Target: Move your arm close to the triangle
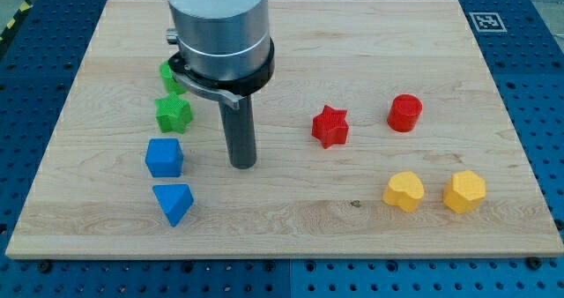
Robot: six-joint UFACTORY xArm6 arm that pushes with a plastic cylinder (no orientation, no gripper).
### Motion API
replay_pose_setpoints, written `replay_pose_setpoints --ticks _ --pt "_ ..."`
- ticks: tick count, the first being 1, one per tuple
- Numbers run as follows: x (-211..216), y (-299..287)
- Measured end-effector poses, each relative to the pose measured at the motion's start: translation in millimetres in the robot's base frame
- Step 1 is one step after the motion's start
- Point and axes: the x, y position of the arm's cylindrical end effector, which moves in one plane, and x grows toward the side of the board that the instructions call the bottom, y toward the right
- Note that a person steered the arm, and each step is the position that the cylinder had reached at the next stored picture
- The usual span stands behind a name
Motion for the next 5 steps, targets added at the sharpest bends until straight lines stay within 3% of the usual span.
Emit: replay_pose_setpoints --ticks 3,5 --pt "57.4 0.1" --pt "63.0 -9.9"
